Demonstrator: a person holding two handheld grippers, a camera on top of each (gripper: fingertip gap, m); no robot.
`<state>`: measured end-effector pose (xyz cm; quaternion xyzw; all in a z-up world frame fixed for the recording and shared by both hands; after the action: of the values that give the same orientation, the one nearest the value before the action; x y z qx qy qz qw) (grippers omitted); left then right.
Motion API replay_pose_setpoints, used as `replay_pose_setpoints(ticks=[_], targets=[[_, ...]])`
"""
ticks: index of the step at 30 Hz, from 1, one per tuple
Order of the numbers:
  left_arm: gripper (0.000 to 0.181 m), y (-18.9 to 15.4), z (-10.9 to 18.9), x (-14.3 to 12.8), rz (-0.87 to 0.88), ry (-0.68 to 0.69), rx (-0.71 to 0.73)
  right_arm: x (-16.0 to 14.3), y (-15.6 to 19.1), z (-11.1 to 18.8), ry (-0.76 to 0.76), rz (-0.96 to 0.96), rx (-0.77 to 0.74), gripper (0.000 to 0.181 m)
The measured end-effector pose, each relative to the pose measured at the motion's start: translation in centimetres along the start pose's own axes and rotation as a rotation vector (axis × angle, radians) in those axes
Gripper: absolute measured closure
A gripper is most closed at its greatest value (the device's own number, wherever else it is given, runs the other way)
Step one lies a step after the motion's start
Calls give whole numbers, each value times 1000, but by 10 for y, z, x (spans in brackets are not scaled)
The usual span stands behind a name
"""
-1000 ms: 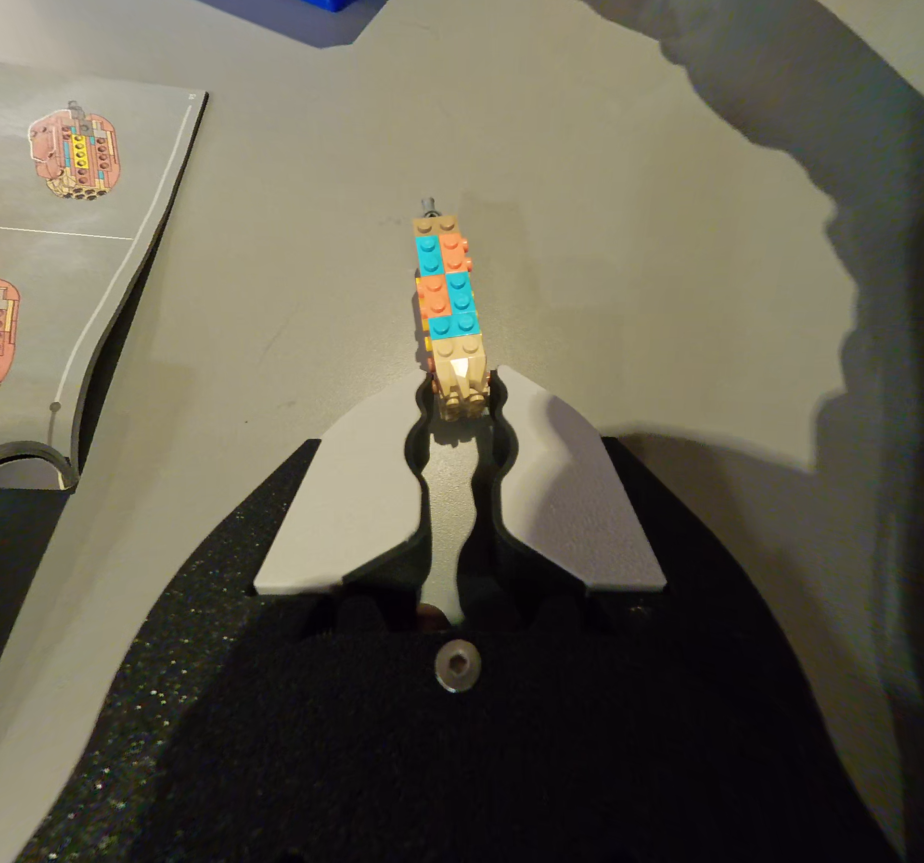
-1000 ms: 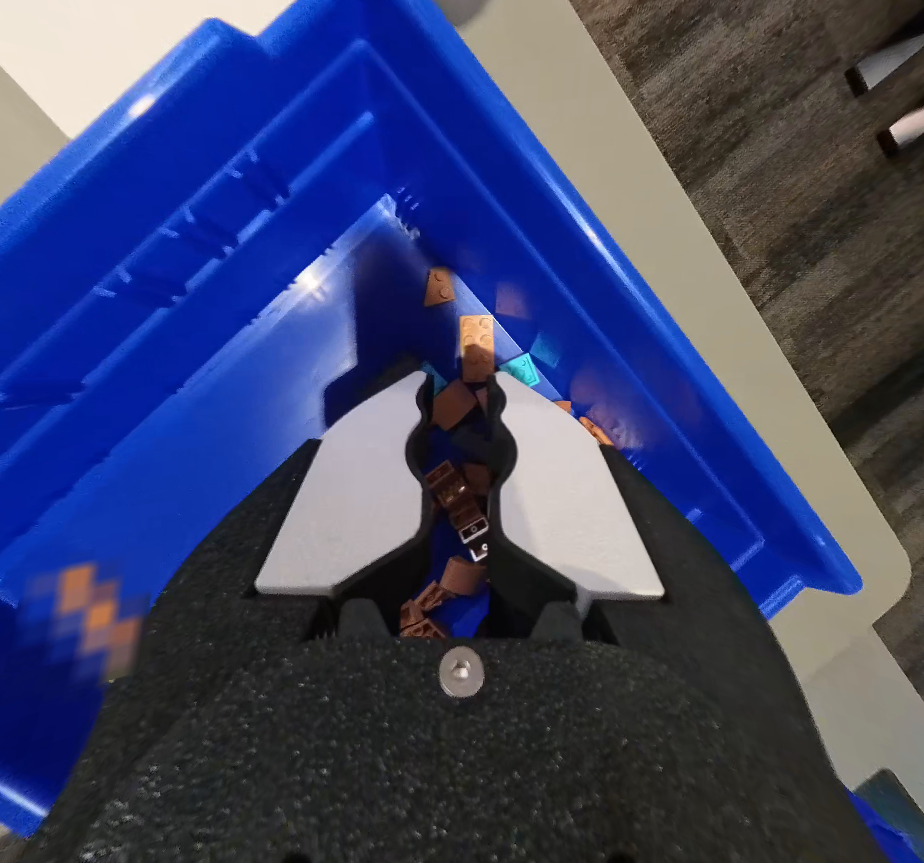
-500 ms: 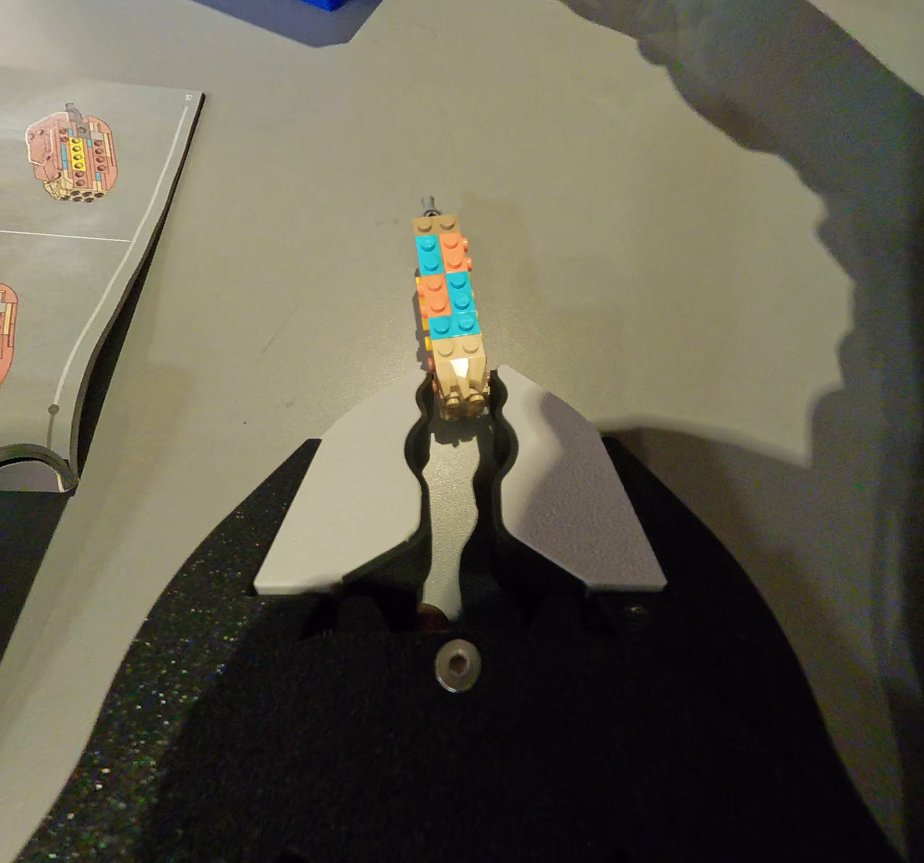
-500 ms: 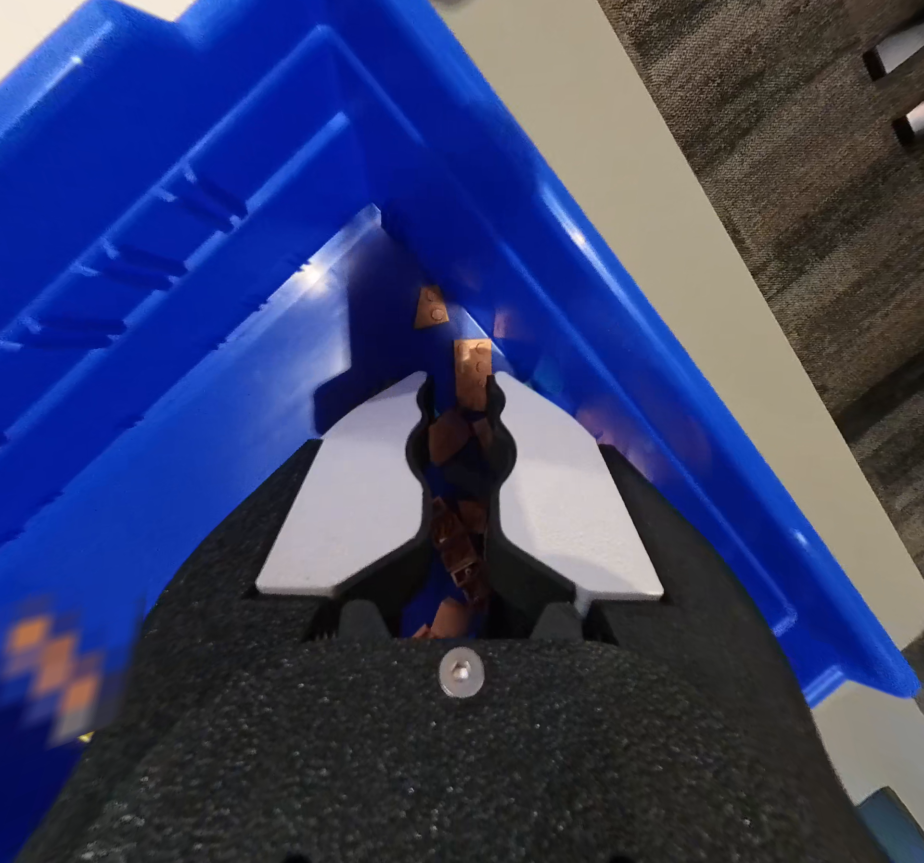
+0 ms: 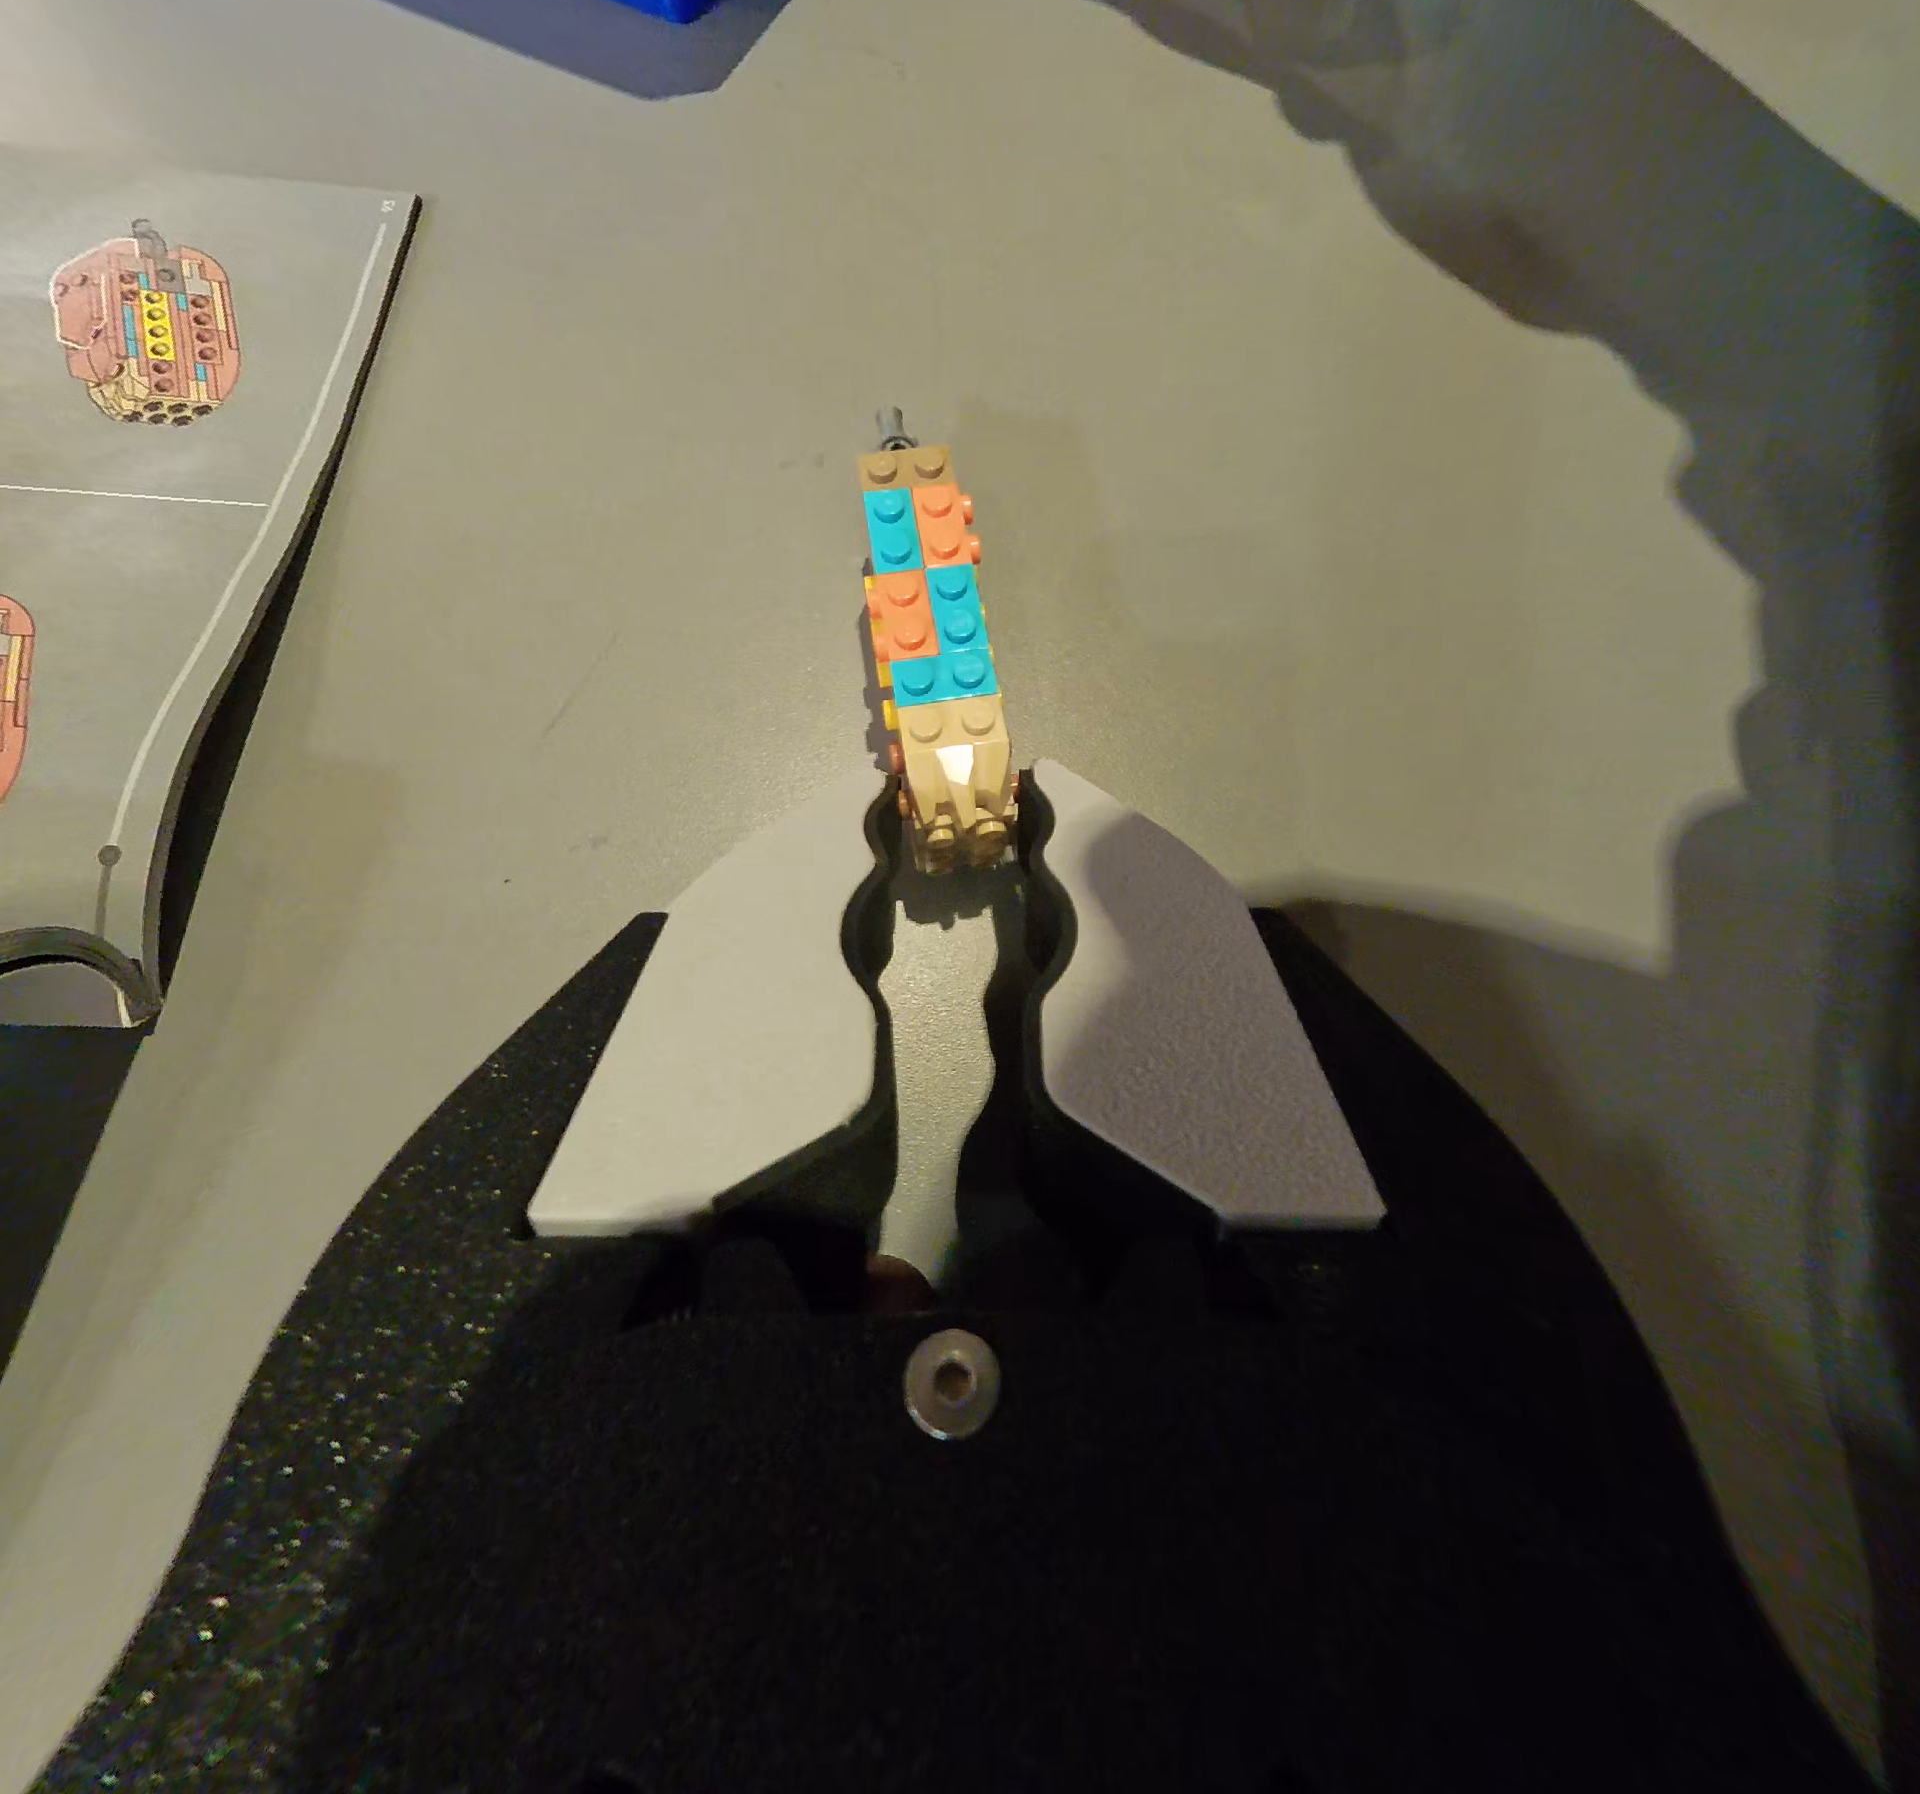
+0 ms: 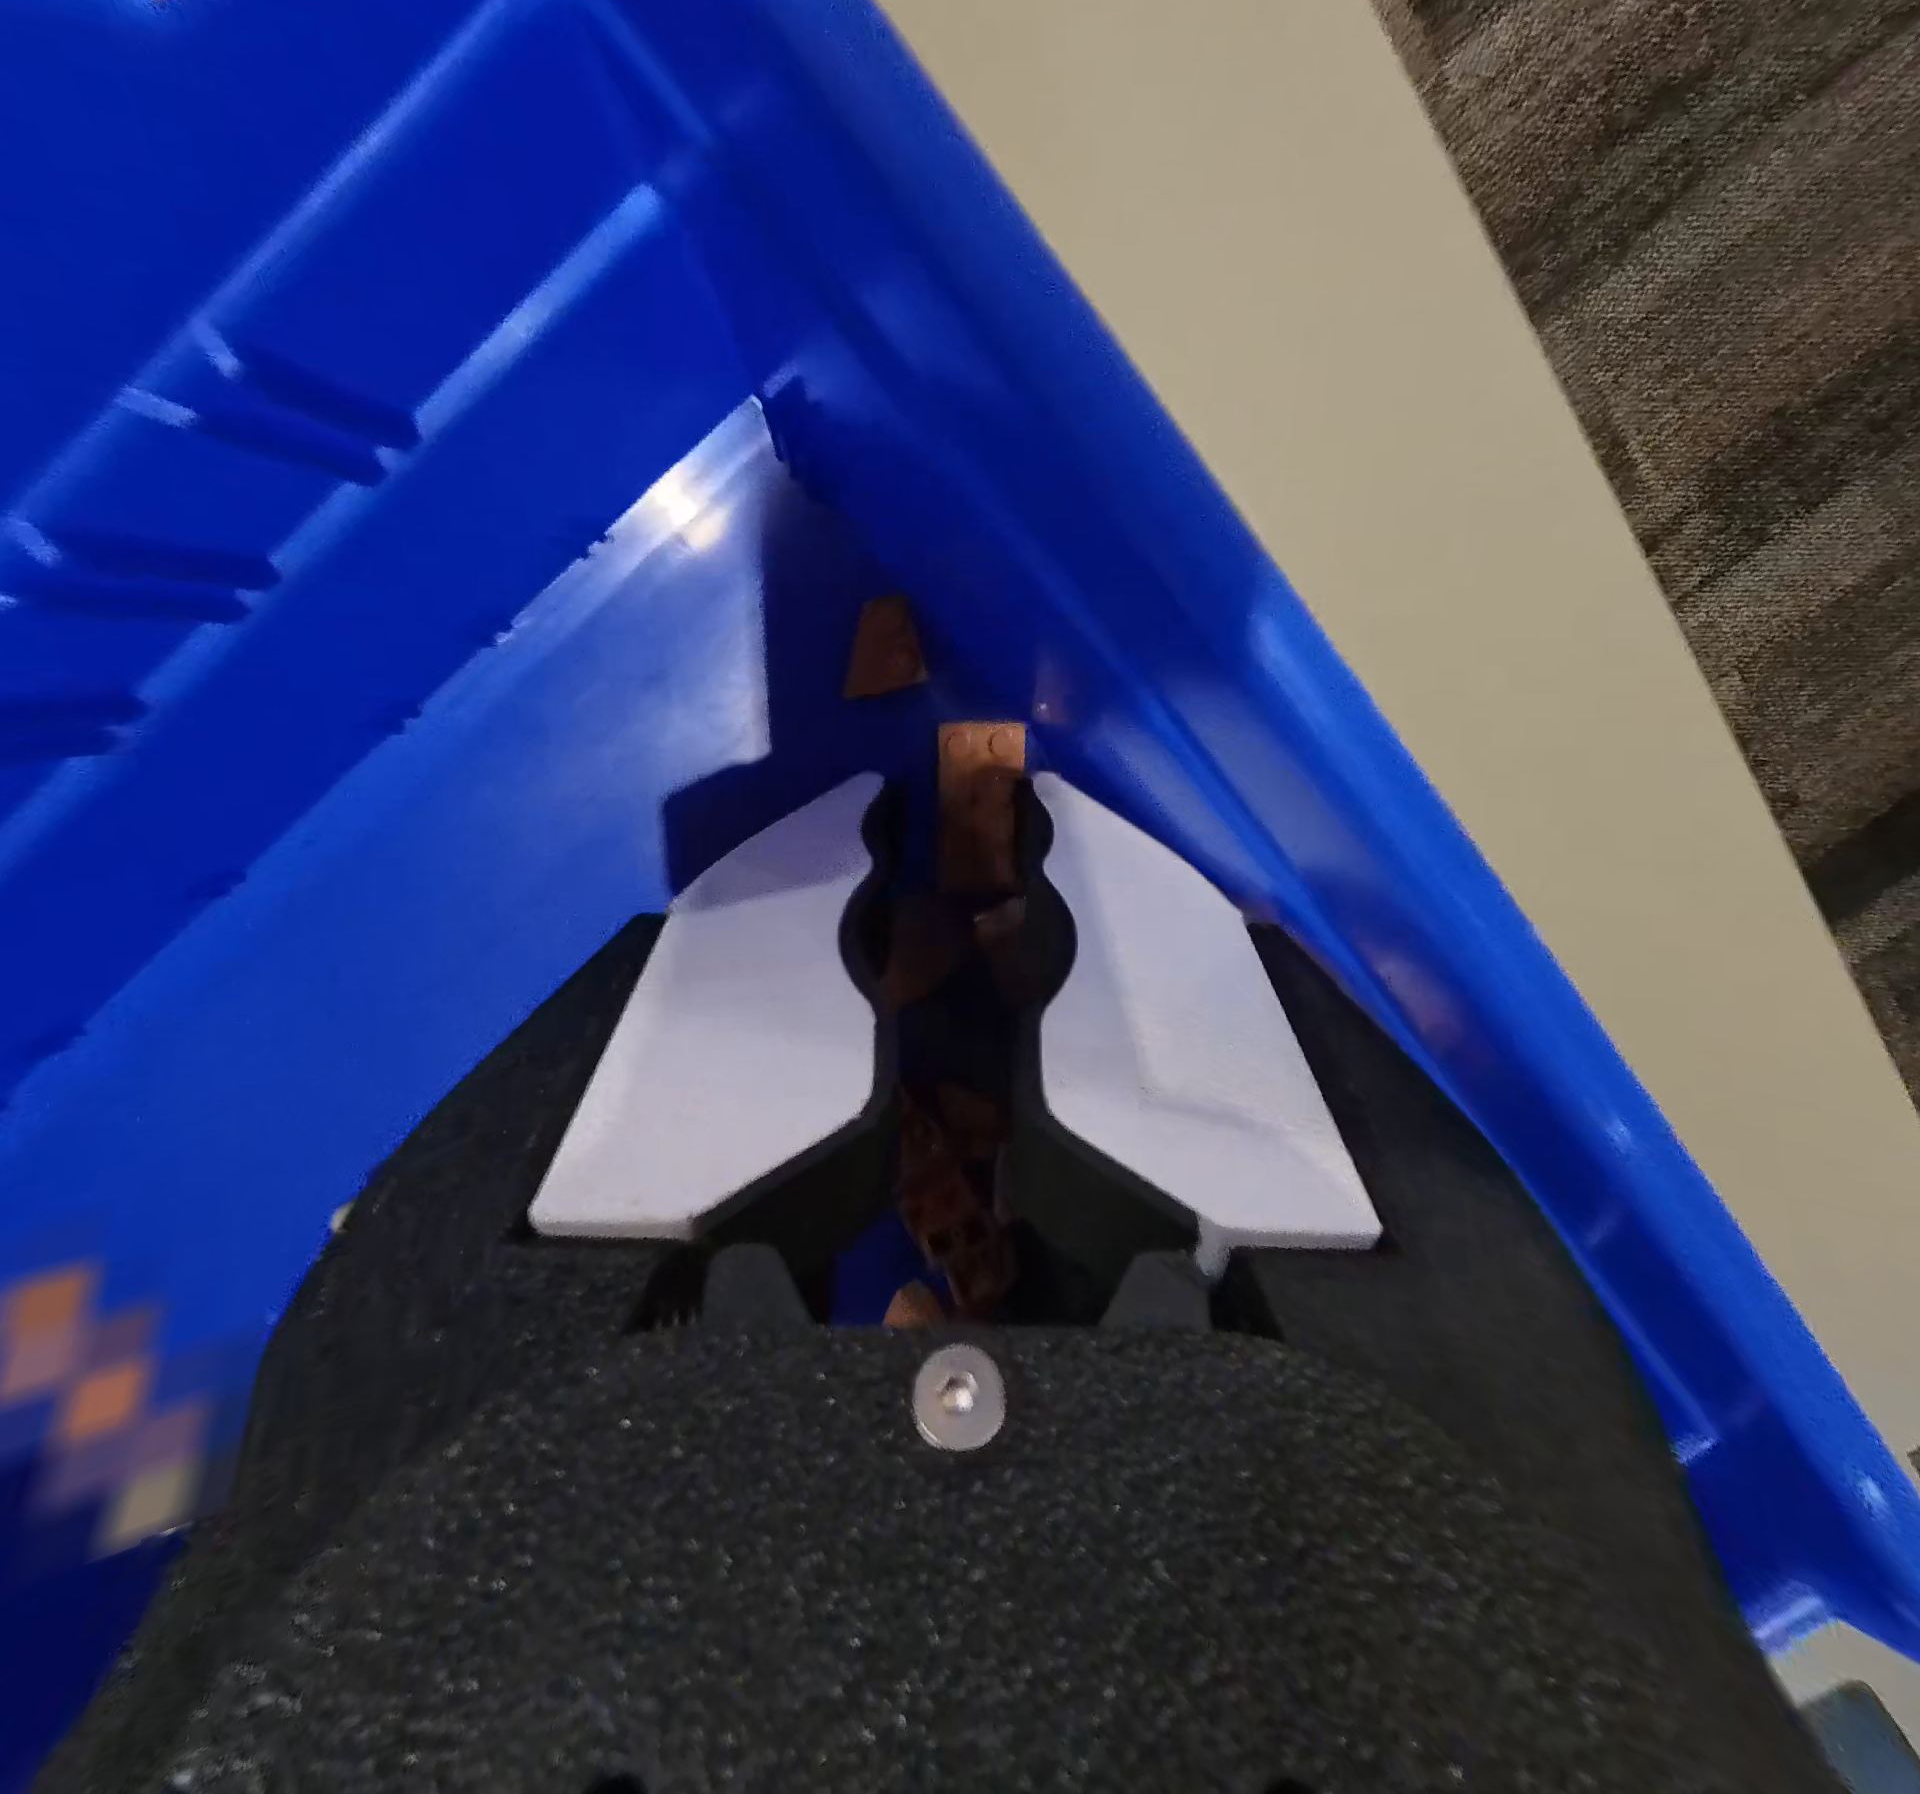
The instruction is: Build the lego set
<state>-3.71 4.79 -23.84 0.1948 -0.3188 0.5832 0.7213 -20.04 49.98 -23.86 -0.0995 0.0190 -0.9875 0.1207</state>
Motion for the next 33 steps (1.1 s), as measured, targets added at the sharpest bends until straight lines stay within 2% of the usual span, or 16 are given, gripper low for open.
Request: replay_pose_setpoints(ticks=[4, 7, 19, 20, 28, 33], targets=[[160, 0, 0, 0, -5, 1, 0, -3, 2, -3, 35, 24, 13, 158], [160, -1, 0, 0, -4, 0, -1, -3, -2, -4, 48, 31, -5, 165], [160, -1, 1, 0, -5, -5, -3, -3, -1, -3, 38, 25, -42, 169], [160, -1, 1, 0, -5, -6, -3, -2, 1, -3, 32, 25, -32, 181], [160, -1, 0, 0, -8, -6, -1, -8, 6, 1, 39, 66, -55, 181], [160, -1, 0, 0, -10, -3, -2, 0, 1, 5, -12, 99, -80, 176]])
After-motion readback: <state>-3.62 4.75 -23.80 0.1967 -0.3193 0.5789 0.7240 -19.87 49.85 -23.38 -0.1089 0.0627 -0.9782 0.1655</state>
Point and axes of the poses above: each gripper's, where its closed fingertips meet, z back along the fingers, x out of its top, y = z × x across the jaws, the point moved 2 cm from there along z, back along the fingers, and after that the axes turned 8 degrees about y, right-handed, at the moved point
